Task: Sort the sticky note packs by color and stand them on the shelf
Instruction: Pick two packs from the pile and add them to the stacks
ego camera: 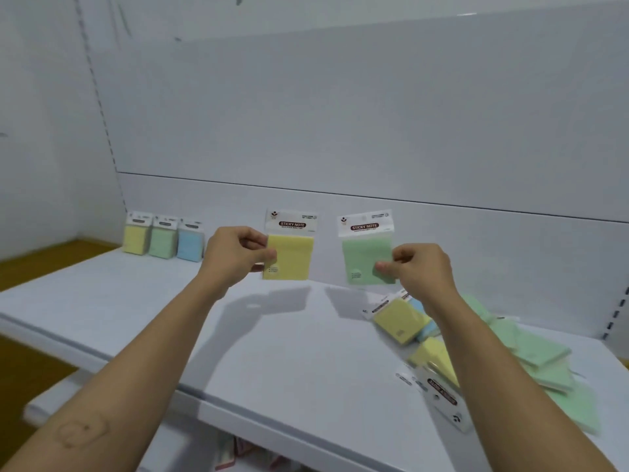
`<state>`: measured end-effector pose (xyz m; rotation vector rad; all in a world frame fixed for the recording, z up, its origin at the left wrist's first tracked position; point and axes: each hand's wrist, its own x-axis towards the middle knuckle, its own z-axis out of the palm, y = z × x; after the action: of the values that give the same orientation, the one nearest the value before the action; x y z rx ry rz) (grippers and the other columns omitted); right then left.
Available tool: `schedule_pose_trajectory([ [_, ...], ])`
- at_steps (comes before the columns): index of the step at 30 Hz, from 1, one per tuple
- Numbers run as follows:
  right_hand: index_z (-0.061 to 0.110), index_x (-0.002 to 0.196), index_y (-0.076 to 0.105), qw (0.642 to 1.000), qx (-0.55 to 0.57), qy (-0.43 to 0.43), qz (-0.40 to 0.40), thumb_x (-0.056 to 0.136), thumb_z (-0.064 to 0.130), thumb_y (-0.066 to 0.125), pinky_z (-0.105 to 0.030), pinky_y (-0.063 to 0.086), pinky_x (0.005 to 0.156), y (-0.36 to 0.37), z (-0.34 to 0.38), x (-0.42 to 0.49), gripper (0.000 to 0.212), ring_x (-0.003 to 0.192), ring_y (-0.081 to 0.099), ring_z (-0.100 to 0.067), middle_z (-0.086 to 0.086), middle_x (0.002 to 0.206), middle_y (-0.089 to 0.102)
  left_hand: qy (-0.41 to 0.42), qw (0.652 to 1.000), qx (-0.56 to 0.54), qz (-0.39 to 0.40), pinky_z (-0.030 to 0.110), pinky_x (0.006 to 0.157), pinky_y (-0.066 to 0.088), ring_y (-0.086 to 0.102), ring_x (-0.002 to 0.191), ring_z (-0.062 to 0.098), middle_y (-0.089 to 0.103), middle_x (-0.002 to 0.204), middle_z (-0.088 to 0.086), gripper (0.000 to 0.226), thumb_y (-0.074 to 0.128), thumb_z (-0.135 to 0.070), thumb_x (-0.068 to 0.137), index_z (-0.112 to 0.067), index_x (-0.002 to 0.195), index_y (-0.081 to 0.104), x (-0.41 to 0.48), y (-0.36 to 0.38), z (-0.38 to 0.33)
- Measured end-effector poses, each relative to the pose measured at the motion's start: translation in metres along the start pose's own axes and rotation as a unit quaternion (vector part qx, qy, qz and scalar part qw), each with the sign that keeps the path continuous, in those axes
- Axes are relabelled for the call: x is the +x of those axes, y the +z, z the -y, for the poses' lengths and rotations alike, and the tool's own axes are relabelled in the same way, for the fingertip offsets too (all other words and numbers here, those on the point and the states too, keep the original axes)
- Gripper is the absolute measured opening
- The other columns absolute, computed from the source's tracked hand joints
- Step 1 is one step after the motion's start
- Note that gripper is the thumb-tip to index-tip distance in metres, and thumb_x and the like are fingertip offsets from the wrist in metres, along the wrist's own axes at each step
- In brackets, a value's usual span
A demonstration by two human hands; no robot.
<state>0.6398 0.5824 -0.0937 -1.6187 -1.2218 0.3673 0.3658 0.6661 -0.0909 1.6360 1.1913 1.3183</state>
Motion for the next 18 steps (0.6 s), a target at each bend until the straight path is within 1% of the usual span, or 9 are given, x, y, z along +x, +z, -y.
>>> schedule_pose_trajectory([
  [2, 0.013, 0.062, 0.067, 1.0, -0.001, -0.002, 0.001, 0.066, 0.017, 0.084, -0.028, 0.041, 0.055, 0.013, 0.004, 0.007, 0.018, 0.054, 0.049, -0.018, 0.0, 0.058, 0.063, -0.003, 1.0, 0.006, -0.01, 0.034, 0.064, 0.061, 0.071, 0.077, 0.03, 0.068, 0.079, 0.018, 0.017, 0.077, 0.005, 0.073, -0.002, 0.085, 0.067, 0.001, -0.01, 0.001],
  [4, 0.018, 0.061, 0.066, 1.0, 0.005, -0.001, 0.009, 0.064, 0.015, 0.085, -0.034, 0.052, 0.064, 0.025, 0.006, 0.014, 0.019, 0.058, 0.056, -0.019, 0.0, 0.06, 0.067, -0.002, 1.0, 0.018, -0.021, 0.031, 0.062, 0.06, 0.071, 0.075, 0.029, 0.068, 0.08, 0.019, 0.017, 0.076, 0.005, 0.073, -0.002, 0.085, 0.067, 0.003, -0.02, 0.002],
  [5, 0.018, 0.063, 0.067, 1.0, 0.005, 0.0, 0.017, 0.064, 0.014, 0.085, -0.037, 0.054, 0.068, 0.031, 0.007, 0.017, 0.018, 0.06, 0.058, -0.02, -0.001, 0.062, 0.068, -0.002, 0.999, 0.024, -0.027, 0.031, 0.063, 0.06, 0.071, 0.075, 0.028, 0.068, 0.081, 0.019, 0.017, 0.076, 0.005, 0.073, -0.001, 0.086, 0.067, 0.004, -0.025, 0.003],
  [8, 0.014, 0.072, 0.071, 0.999, -0.003, -0.01, 0.041, 0.066, 0.014, 0.083, -0.039, 0.055, 0.071, 0.05, 0.012, 0.02, 0.013, 0.061, 0.059, -0.021, -0.003, 0.065, 0.07, -0.007, 0.998, 0.035, -0.046, 0.035, 0.066, 0.061, 0.071, 0.074, 0.027, 0.067, 0.079, 0.018, 0.018, 0.077, 0.004, 0.073, -0.002, 0.085, 0.066, 0.006, -0.042, 0.008],
  [12, 0.015, 0.073, 0.072, 0.998, 0.007, -0.01, 0.058, 0.065, 0.012, 0.082, -0.044, 0.058, 0.074, 0.078, 0.023, 0.02, 0.013, 0.067, 0.066, -0.024, -0.001, 0.065, 0.07, -0.012, 0.997, 0.036, -0.068, 0.036, 0.065, 0.06, 0.068, 0.069, 0.023, 0.06, 0.064, 0.005, 0.02, 0.078, 0.004, 0.072, -0.006, 0.081, 0.063, 0.005, -0.074, 0.023],
  [15, 0.016, 0.071, 0.07, 0.997, 0.002, -0.024, 0.073, 0.063, 0.013, 0.083, -0.046, 0.058, 0.074, 0.106, 0.041, 0.017, 0.015, 0.066, 0.066, -0.025, -0.001, 0.064, 0.071, -0.023, 0.996, 0.038, -0.077, 0.034, 0.063, 0.059, 0.066, 0.068, 0.024, 0.058, 0.067, 0.008, 0.02, 0.077, 0.006, 0.073, -0.005, 0.081, 0.063, 0.001, -0.104, 0.034],
  [18, 0.016, 0.072, 0.068, 0.996, 0.0, -0.039, 0.082, 0.062, 0.011, 0.082, -0.043, 0.058, 0.071, 0.137, 0.065, 0.009, 0.018, 0.06, 0.064, -0.021, 0.0, 0.064, 0.07, -0.028, 0.995, 0.024, -0.093, 0.034, 0.061, 0.059, 0.065, 0.066, 0.024, 0.057, 0.068, 0.008, 0.021, 0.077, 0.006, 0.072, -0.007, 0.08, 0.063, 0.001, -0.142, 0.046],
])
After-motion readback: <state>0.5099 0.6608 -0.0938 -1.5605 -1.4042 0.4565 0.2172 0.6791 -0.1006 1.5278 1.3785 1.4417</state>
